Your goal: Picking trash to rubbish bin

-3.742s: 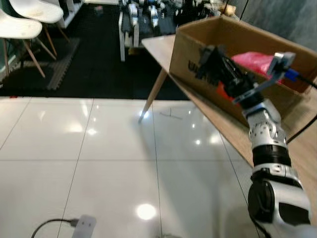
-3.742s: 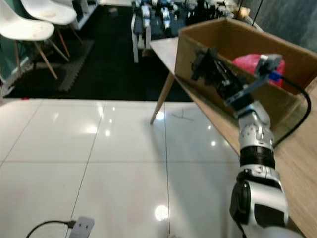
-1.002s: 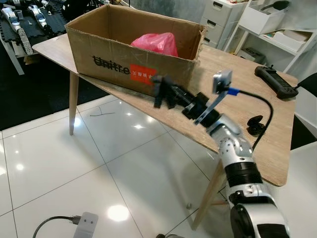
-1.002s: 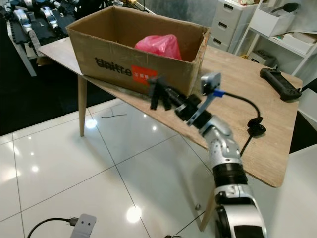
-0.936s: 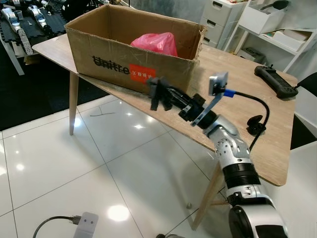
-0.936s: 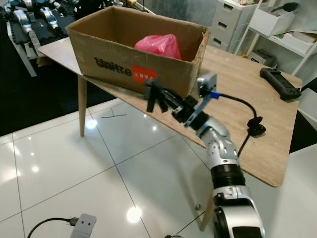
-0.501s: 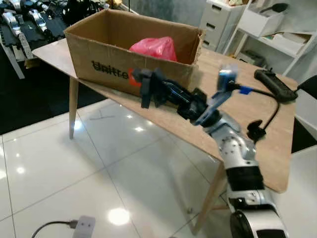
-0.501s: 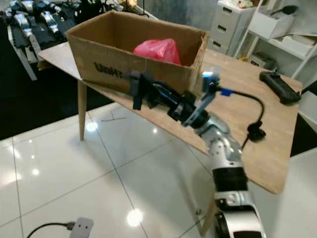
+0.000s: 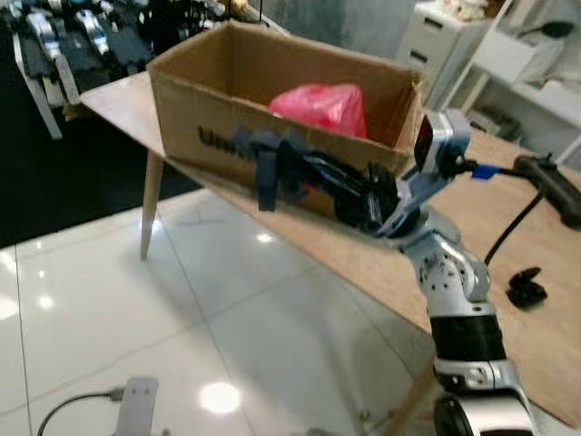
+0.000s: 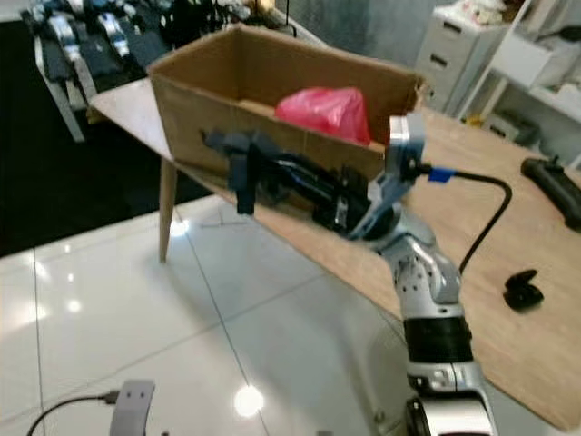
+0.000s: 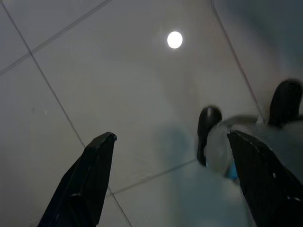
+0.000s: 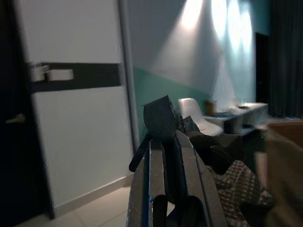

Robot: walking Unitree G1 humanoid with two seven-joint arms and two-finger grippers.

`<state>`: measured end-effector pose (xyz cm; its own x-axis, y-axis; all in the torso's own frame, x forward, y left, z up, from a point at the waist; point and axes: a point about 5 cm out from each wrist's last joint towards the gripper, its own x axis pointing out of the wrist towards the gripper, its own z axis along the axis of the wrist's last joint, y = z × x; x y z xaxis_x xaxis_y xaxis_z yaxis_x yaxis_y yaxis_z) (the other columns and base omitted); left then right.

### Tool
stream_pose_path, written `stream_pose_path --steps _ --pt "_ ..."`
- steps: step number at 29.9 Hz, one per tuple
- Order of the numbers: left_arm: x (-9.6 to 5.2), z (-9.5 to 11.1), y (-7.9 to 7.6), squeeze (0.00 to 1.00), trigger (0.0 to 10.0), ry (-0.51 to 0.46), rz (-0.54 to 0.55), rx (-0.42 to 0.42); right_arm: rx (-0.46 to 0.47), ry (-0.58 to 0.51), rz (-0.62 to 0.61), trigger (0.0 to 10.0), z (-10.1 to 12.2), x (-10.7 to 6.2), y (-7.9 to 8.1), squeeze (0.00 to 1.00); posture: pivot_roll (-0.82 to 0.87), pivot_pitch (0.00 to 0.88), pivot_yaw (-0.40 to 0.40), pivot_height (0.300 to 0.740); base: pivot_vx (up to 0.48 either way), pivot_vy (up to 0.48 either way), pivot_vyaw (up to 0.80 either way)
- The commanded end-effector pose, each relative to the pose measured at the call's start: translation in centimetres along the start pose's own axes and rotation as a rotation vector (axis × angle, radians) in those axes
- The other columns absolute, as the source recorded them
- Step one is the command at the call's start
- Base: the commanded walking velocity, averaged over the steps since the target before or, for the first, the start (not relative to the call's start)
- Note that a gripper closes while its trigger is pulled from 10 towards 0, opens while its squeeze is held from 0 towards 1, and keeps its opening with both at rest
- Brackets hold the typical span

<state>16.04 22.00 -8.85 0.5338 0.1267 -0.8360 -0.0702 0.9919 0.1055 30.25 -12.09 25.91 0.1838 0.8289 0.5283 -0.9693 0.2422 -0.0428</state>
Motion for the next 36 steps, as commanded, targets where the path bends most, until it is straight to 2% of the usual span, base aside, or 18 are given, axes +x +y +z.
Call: stream_pose_path --steps 1,5,7,10,18,19,20,21,23,25,27,28,30,31,32,33,35,36 --pt "0.1 0.7 -0.4 0.0 10.0 -0.033 -0.01 -0.026 -0.02 0.003 -0.02 10.0 0.6 -0.1 -0.1 0.0 0.07 0.094 -0.065 0.74 0.319 0.0 0.0" --pt "0.2 2.3 0.0 0.0 10.0 -0.094 0.0 -0.058 -0.045 -0.008 -0.088 10.0 1.2 -0.2 -0.8 0.0 0.07 0.095 -0.065 0.74 0.301 0.0 0.0" --pt "0.2 4.4 1.2 0.0 10.0 -0.199 0.057 -0.111 -0.076 -0.041 -0.161 10.0 2.2 -0.1 -1.7 0.0 0.06 0.097 -0.065 0.74 0.0 0.0 0.0" --pt "-0.3 7.7 4.4 0.0 10.0 -0.363 0.14 -0.299 -0.101 -0.089 -0.204 10.0 3.6 -0.1 -2.2 0.0 0.06 0.099 -0.065 0.74 0.0 0.0 0.0" --pt "-2.4 12.9 9.6 0.0 10.0 -0.631 0.195 -0.459 -0.184 -0.095 -0.316 10.0 5.4 -0.3 -3.1 0.0 0.07 0.106 -0.068 0.74 0.0 0.0 0.0" --pt "-3.5 14.7 11.3 0.0 10.0 -0.728 0.198 -0.476 -0.2 -0.117 -0.372 10.0 6.2 -0.5 -3.7 0.0 0.07 0.106 -0.068 0.74 0.0 0.0 0.0" --pt "-6.2 18.3 14.5 0.0 10.0 -0.929 0.202 -0.494 -0.23 -0.162 -0.475 10.0 7.7 -1.1 -4.8 0.0 0.07 0.107 -0.067 0.74 0.0 0.0 0.0" --pt "-7.8 19.8 16.0 0.0 10.0 -1.034 0.212 -0.519 -0.242 -0.178 -0.533 10.0 8.2 -1.4 -5.4 0.0 0.07 0.107 -0.067 0.74 0.0 0.0 0.0" --pt "-7.8 19.8 16.0 0.0 10.0 -1.034 0.212 -0.519 -0.242 -0.178 -0.533 10.0 8.2 -1.4 -5.4 0.0 0.07 0.107 -0.067 0.74 0.0 0.0 0.0" --pt "-9.1 20.9 17.2 0.0 10.0 -1.123 0.214 -0.543 -0.252 -0.186 -0.577 10.0 8.6 -1.7 -5.8 0.0 0.07 0.107 -0.067 0.74 0.0 0.0 0.0" --pt "-12.8 23.6 19.4 0.0 10.0 -1.346 0.189 -0.576 -0.272 -0.178 -0.658 10.0 9.2 -2.5 -6.5 0.0 0.07 0.106 -0.066 0.74 0.0 0.0 0.0" --pt "-12.8 23.6 19.4 0.0 10.0 -1.346 0.189 -0.576 -0.272 -0.178 -0.658 10.0 9.2 -2.5 -6.5 0.0 0.07 0.106 -0.066 0.74 0.0 0.0 0.0" --pt "-16.0 25.9 19.9 0.0 10.0 -1.534 0.056 -0.54 -0.301 -0.157 -0.691 10.0 9.5 -2.9 -6.8 0.0 0.07 0.106 -0.066 0.74 0.0 0.0 0.0" --pt "-16.0 25.9 19.9 0.0 10.0 -1.534 0.056 -0.54 -0.301 -0.157 -0.691 10.0 9.5 -2.9 -6.8 0.0 0.07 0.106 -0.066 0.74 0.0 0.0 0.0" --pt "-17.8 27.2 19.2 0.0 10.0 -1.634 -0.112 -0.481 -0.312 -0.153 -0.698 10.0 9.8 -3.0 -6.8 0.0 0.07 0.102 -0.066 0.74 0.0 0.0 0.0" --pt "-17.8 27.2 19.2 0.0 10.0 -1.634 -0.112 -0.481 -0.312 -0.153 -0.698 10.0 9.8 -3.0 -6.8 0.0 0.07 0.102 -0.066 0.74 0.0 0.0 0.0" --pt "-21.6 28.7 15.7 0.0 10.0 -1.735 -0.58 -0.203 -0.332 -0.16 -0.689 10.0 10.5 -3.0 -6.8 0.0 0.07 0.097 -0.068 0.74 0.0 0.0 0.0" --pt "-21.6 28.7 15.7 0.0 10.0 -1.735 -0.58 -0.203 -0.332 -0.16 -0.689 10.0 10.5 -3.0 -6.8 0.0 0.07 0.097 -0.068 0.74 0.0 0.0 0.0"
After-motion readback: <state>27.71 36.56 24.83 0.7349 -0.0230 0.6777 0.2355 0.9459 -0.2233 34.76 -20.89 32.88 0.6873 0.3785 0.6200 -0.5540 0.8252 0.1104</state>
